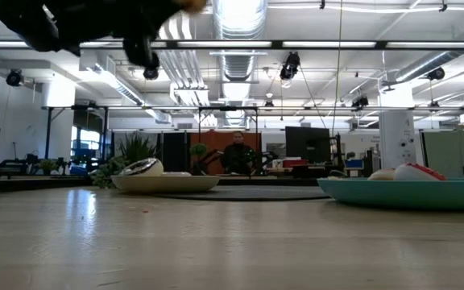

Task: Pick & Place donuts
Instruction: Put the large pink donut on the brown plate

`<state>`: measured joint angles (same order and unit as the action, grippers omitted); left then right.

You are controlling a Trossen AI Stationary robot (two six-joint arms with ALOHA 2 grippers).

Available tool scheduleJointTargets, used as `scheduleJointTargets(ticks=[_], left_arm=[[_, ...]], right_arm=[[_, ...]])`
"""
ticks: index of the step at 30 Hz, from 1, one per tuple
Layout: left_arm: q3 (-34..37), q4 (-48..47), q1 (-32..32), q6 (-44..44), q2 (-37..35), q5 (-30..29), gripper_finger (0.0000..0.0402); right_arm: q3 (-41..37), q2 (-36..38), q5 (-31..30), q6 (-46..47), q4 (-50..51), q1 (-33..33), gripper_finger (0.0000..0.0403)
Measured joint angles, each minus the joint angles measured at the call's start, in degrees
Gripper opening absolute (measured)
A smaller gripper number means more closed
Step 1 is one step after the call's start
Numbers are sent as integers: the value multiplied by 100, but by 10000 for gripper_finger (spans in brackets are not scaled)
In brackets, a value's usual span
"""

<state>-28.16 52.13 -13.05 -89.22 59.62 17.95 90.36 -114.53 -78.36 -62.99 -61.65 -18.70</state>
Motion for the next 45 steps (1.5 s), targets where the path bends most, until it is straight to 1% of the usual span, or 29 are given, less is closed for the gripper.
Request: scheduleJointTargets(ticks=[2, 4, 6, 8, 11, 13, 15, 19, 22, 24, 28, 32, 36, 40, 45], left_arm=[[47, -736, -47, 270, -45, -67, 36], [48, -1708, -84, 556, -128, -194, 36], [48, -2800, -105, 778, -223, -442, 36], [50, -3685, -113, 1028, -253, -747, 36], [51, -4473, -117, 1479, -241, -1027, 36], [46, -5180, -115, 1647, -199, -1376, 36], [59, -5607, -118, 1820, -131, -1716, 36], [3, -5581, -122, 2251, -23, -2227, 36], [-149, -5648, -125, 2674, 230, -2594, 36], [-338, -5755, -139, 2984, 495, -2647, 36], [-845, -6124, -137, 3696, 1259, -2644, 36], [-1552, -6919, -153, 4426, 1869, -2655, 36], [-2036, -7112, -154, 5135, 2325, -2728, 36], [-2230, -7190, -163, 5636, 2637, -2757, 38], [-2254, -7454, -159, 5676, 2728, -2766, 54]], right_arm=[[-37, 120, -250, 228, 2, -131, 211], [-45, 278, -538, 510, -21, -217, 210], [-115, 473, -834, 834, -25, -246, 208], [-202, 613, -1086, 1151, -25, -235, 206], [-282, 710, -1176, 1336, -17, -181, 206], [-283, 733, -1176, 1348, -17, -164, 206], [-283, 740, -1174, 1325, -22, -145, 206], [-283, 733, -1174, 1323, -11, -57, 206], [-283, 733, -1172, 1322, -17, 27, 206], [-283, 731, -1169, 1328, -13, 84, 206], [-283, 731, -1168, 1304, -17, 175, 206], [-283, 729, -1165, 1218, -15, 210, 206], [-283, 729, -1165, 1199, -15, 224, 206], [-283, 729, -1165, 1199, -16, 228, 206], [-283, 729, -1163, 1199, -17, 228, 206]])
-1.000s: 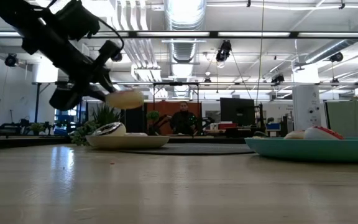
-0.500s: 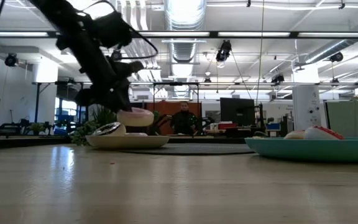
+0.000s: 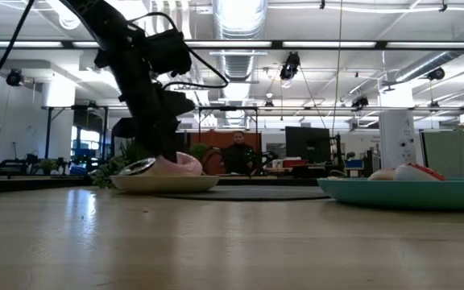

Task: Pick & Place donuts
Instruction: Put the large pink donut on the brown plate, then return to Home Position

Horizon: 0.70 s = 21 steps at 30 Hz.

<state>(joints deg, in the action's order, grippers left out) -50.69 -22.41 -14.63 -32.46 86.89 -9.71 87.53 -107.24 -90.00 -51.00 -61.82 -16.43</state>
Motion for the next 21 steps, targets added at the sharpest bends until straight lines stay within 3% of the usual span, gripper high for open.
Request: scheduleJointTargets(ticks=[12, 21], left_arm=[[10, -237, 4, 106, -267, -5, 154], [-344, -694, 4, 433, -973, -81, 165]], right_arm=[[0, 0, 0, 36, -2, 52, 206], [-2, 0, 0, 146, -2, 84, 206]])
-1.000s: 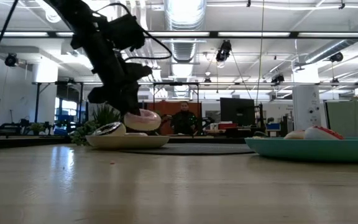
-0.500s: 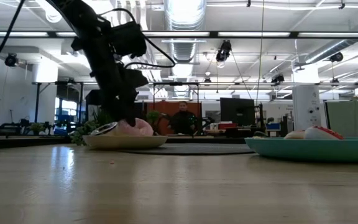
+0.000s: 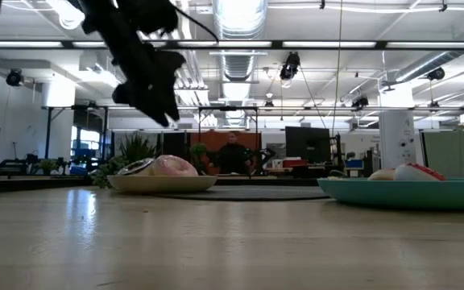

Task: Pick & Place donuts
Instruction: Return to Home Position

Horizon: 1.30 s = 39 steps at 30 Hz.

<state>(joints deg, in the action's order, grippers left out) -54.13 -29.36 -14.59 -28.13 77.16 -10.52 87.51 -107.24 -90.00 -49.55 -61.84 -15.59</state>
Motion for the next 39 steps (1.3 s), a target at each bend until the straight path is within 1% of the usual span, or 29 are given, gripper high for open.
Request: scheduleJointTargets(ticks=[3, 6, 8, 11, 13, 16, 17, 18, 19, 22, 23, 24, 25, 27, 29, 31, 32, 34, 37, 39], left_arm=[[-64, -203, 57, 166, -503, 7, 165], [-26, -292, 214, 54, -1204, 59, 165], [48, -262, 351, -74, -1692, 99, 165], [215, 53, 600, -50, -2429, 351, 165], [440, 459, 717, -132, -2878, 689, 165], [949, 1099, 842, -528, -3440, 980, 165], [1131, 1312, 878, -665, -3613, 998, 165], [1315, 1499, 906, -795, -3775, 1002, 165], [1491, 1645, 923, -890, -3932, 1002, 165], [1928, 2037, 927, -1250, -4326, 1005, 165], [2052, 2088, 925, -1300, -4429, 1005, 165], [2159, 2126, 922, -1312, -4525, 1005, 165], [2250, 2135, 922, -1332, -4612, 1005, 165], [2384, 2056, 918, -1584, -4772, 1032, 165], [2470, 2029, 918, -2037, -4958, 1381, 165], [2544, 2222, 934, -1840, -5145, 1935, 165], [2552, 2384, 946, -1680, -5235, 2234, 165], [2555, 2554, 953, -1529, -5445, 2595, 165], [2526, 2434, 948, -1354, -5772, 2634, 165], [2525, 2236, 946, -1239, -5998, 2635, 165]], right_arm=[[-12, 0, 0, 86, 0, 64, 206], [-22, 0, 22, 522, 0, 97, 206], [-22, 0, 210, 894, 0, 81, 205], [-22, 0, 695, 1366, 0, -67, 205], [-34, 34, 851, 1819, 14, -181, 205], [-83, 95, 1141, 2783, 151, -335, 200], [-129, 113, 1399, 3233, 252, -379, 197], [-185, 119, 1835, 3826, 468, -414, 194], [-249, 123, 2454, 4515, 806, -435, 191], [-326, 120, 4744, 6763, 2135, -208, 183], [-331, 111, 5434, 7273, 2431, -53, 181], [-330, 111, 5964, 7657, 2675, 117, 179], [-328, 113, 6372, 7937, 2890, 291, 178], [-327, 200, 6961, 8518, 3455, 574, 176], [-295, 324, 7507, 9298, 4178, 774, 175], [-280, 468, 8016, 10059, 4854, 880, 176], [-280, 524, 8208, 9999, 5085, 895, 177], [-283, 655, 8439, 9141, 5432, 865, 179], [-293, 1113, 8501, 8437, 6420, 827, 180], [-324, 1539, 8378, 8064, 7166, 782, 178]])
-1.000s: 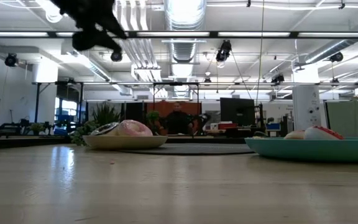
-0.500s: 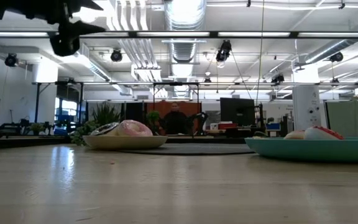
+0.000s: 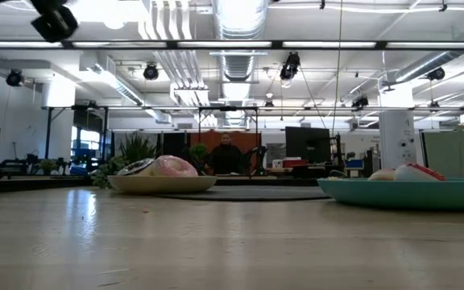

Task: Pick & Place donuts
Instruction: Return to Home Position

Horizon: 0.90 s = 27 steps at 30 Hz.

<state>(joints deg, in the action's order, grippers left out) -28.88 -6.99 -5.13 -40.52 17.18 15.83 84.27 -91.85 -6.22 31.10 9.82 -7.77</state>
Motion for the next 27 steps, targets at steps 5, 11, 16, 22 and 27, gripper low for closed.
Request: scheduleJointTargets(ticks=[5, 11, 16, 22, 27], left_arm=[[9, -546, 0, 233, -594, -37, 165], [8, -1049, 0, 450, -1035, -583, 165], [8, -1157, 0, 781, -1089, -688, 165], [6, -1202, 0, 1049, -1109, -644, 165], [8, -1247, -2, 1151, -1111, -818, 165]], right_arm=[[-439, 1148, -637, -405, 921, -48, 176], [-2137, 2521, -507, -466, -184, 121, 173], [-3672, 3258, -450, 260, -785, 488, 175], [-4997, 4137, -163, 464, -1873, 512, 176], [-5988, 4864, 736, -281, -3429, 780, 174]])
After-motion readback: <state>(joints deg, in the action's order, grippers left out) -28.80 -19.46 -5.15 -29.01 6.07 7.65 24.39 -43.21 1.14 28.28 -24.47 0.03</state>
